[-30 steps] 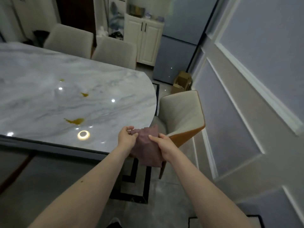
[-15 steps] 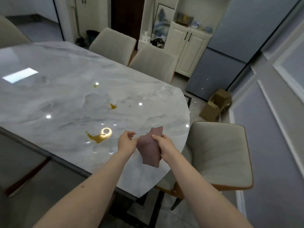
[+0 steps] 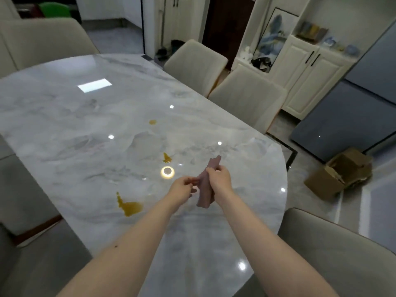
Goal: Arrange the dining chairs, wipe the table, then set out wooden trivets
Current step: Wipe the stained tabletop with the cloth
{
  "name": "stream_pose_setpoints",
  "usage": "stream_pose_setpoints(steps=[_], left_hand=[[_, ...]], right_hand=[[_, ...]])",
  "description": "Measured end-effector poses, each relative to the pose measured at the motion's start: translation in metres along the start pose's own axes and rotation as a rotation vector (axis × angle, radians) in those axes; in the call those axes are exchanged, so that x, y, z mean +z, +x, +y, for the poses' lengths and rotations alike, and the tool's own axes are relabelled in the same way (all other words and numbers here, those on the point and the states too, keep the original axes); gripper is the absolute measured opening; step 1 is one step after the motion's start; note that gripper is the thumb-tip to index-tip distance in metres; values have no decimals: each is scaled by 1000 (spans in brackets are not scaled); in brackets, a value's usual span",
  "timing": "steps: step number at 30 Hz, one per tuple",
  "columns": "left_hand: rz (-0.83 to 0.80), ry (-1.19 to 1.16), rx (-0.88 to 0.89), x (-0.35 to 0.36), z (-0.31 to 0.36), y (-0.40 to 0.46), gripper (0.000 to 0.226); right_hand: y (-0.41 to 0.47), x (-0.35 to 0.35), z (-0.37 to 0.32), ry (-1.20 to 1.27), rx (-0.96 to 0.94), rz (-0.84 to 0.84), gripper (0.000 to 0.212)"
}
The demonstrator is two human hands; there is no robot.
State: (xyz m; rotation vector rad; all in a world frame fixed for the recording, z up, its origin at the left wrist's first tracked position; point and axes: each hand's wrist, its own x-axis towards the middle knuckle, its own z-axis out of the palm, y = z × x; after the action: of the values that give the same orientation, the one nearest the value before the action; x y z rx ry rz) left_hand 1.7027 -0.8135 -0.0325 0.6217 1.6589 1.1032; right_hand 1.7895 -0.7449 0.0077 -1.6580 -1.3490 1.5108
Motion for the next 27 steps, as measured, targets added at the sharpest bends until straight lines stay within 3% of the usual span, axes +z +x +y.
stream_pose_setpoints(steps=[3, 7, 9, 11, 15, 22, 27], left_hand=[[155, 68, 78, -16, 5, 20, 36], [396, 475, 189, -68, -18, 49, 36], [434, 646, 224, -93, -28, 61, 41], [458, 820, 231, -114, -35, 75, 47], [473, 1036, 181, -142, -46, 101, 53], [546, 1107, 183, -176, -60, 138, 54], [625, 1086, 105, -188, -73, 161, 58]], right_hand=[[21, 14, -16, -210, -195, -50, 25], [43, 44, -2, -673, -267, -74, 62], [51, 53, 19, -966, -361, -8, 62], [61, 60, 37, -1096, -433, -31, 56], [77, 75, 58, -1151, -439, -126, 55], [111, 126, 67, -1172, -250, 73, 63], [135, 162, 53, -1193, -261, 127, 58]])
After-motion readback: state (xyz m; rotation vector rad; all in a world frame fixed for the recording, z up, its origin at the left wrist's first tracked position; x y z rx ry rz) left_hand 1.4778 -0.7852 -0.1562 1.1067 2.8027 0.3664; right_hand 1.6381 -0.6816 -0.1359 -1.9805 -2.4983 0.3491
